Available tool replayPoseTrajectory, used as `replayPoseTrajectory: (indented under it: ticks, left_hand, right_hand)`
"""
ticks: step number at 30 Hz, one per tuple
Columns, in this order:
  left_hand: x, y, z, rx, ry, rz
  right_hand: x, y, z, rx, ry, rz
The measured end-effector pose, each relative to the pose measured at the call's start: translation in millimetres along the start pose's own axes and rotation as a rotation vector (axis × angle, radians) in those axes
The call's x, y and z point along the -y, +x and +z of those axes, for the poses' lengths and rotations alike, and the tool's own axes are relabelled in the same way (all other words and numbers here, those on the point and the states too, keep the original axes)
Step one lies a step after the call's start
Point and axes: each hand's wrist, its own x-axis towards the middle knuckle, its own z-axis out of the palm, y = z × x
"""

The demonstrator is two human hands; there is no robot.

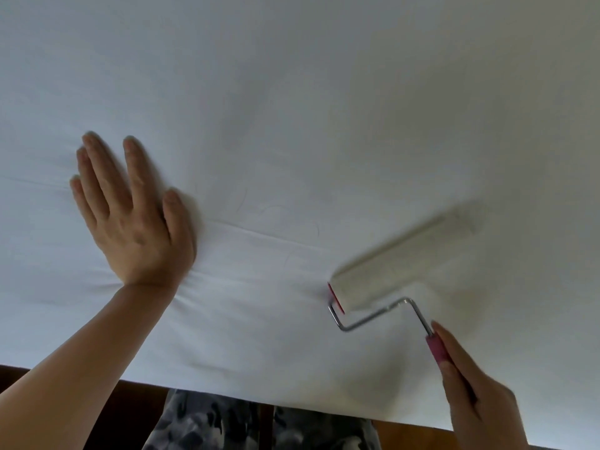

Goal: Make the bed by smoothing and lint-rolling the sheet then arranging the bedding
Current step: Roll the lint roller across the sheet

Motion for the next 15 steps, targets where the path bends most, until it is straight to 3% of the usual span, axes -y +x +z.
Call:
replayPoseTrajectory:
  ticks: [3,4,8,11,15]
  left_hand:
    - [-1,-1,0,0.009,0.002,-0.006]
    - [-2,-1,0,0.013,0.001,-0.008]
    - [-3,-1,-1,0.024,0.005,-0.02]
    - [-4,1,-1,0.023,0.003,-0.022]
    - [-4,1,-1,0.024,0.001,-0.021]
  right_hand:
    - [-29,-23,-12,0.105,0.053,0.094]
    - [-36,-33,-17,0.17,0.02,0.068]
    - [-65,-30,-13,0.182,-0.276,-0.092]
    - [-21,-9,-10,0.064,-0.148,-0.002]
    - [21,34,7,-0.04,-0.028,-0.039]
